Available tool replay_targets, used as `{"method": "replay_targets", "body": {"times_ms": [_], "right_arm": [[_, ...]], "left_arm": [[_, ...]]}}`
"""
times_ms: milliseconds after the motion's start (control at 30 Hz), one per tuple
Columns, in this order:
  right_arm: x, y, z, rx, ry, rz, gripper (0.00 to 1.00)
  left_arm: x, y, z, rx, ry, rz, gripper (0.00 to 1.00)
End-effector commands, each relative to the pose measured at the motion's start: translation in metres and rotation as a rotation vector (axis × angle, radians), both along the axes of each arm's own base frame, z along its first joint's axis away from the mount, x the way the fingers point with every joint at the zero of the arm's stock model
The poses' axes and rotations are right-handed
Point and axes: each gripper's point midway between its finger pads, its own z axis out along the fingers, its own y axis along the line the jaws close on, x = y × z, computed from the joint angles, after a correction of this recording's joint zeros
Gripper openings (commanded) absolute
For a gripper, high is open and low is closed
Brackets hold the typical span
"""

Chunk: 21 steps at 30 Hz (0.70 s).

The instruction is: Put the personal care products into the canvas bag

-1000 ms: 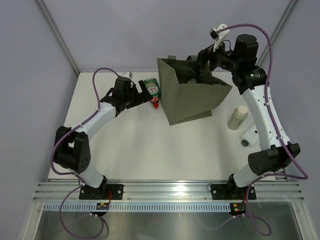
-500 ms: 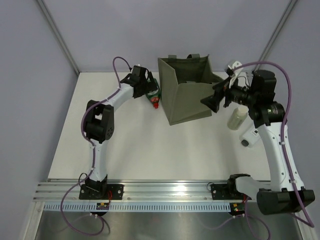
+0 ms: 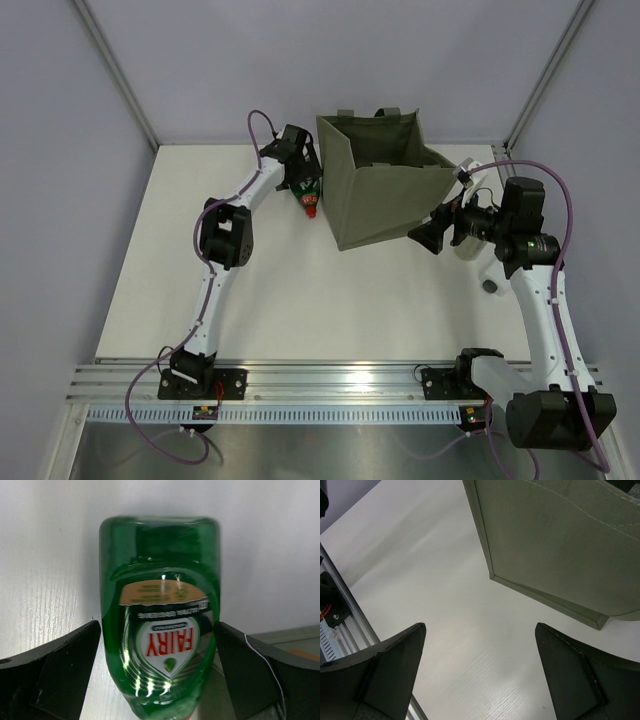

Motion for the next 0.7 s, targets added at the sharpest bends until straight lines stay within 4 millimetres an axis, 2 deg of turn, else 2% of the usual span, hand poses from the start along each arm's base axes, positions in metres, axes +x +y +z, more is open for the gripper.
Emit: {"method": "replay_targets", "body": {"times_ms": [0, 133, 367, 467, 567, 600, 633, 667], "right_arm": [[-0.003, 0.001, 0.016, 0.046, -0.059, 0.021, 1.00], [-0.006, 0.002, 0.014, 0.067, -0.052, 0.025, 0.99], [-0.011, 0.000, 0.016, 0.098, -0.052, 0.024, 1.00], [-0.014, -0.001, 0.018, 0.103, -0.060, 0.023, 0.99], [-0.019, -0.001, 0.019, 0.107, -0.067, 0.025, 1.00], [-0.021, 0.000, 0.019, 0.106, -0.065, 0.025, 0.99], [-0.021, -0.001, 0.020, 0.102, -0.070, 0.024, 1.00], [-0.025, -0.001, 0.020, 0.099, -0.062, 0.027, 0.99]], "left_arm": [[-0.010, -0.012, -0.008, 0.051, 0.036, -0.038, 0.99], [-0.028, -0.016, -0.025, 0.106, 0.106, -0.076, 0.99], [-0.060, 0.012, -0.050, 0.270, 0.221, -0.098, 0.95], [-0.068, 0.026, -0.053, 0.350, 0.239, -0.127, 0.85], [-0.074, 0.028, -0.052, 0.390, 0.246, -0.166, 0.72], [-0.076, 0.025, -0.052, 0.376, 0.251, -0.185, 0.66], [-0.077, 0.022, -0.048, 0.360, 0.247, -0.194, 0.50], [-0.079, 0.020, -0.047, 0.344, 0.245, -0.202, 0.42]]}}
